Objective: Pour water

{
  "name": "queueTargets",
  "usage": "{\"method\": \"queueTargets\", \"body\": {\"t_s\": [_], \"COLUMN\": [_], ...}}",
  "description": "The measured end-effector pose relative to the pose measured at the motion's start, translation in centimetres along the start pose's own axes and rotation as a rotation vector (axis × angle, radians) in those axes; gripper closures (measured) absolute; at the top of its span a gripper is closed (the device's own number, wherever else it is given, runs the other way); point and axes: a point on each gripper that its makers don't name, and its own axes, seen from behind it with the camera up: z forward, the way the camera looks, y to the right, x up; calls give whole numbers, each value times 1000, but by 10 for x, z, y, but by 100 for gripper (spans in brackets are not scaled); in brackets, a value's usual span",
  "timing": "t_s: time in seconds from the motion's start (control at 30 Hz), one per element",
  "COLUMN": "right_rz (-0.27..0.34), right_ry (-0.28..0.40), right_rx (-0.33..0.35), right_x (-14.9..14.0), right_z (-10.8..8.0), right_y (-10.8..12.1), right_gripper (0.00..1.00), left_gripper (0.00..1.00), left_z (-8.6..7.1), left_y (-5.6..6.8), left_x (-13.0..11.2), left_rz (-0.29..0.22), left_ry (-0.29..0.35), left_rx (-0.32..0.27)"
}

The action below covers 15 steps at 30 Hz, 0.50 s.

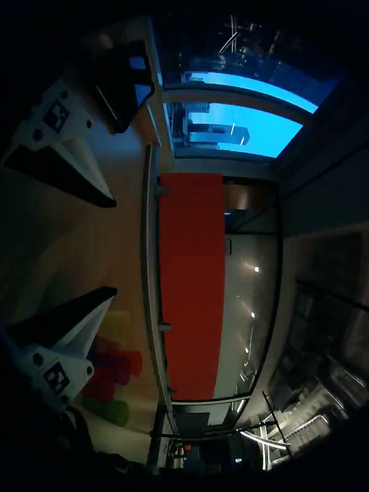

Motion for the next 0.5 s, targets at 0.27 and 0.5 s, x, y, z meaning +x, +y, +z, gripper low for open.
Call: {"method": "queueTargets", "body": {"t_s": [0.27, 0.5], "right_rz": [1, 2], "right_ry": [6, 24], "right_rx": [5, 16], "right_x": [1, 3], "right_z": [0, 0], "right_y": [0, 2], "right_gripper": [0, 0], "left_gripper": [5, 5], "left_z": [1, 2], "left_y": [2, 3], "left_x": [-1, -1], "left_rz": [2, 2], "left_ry": [-3, -3], "left_rx": [-12, -13]}}
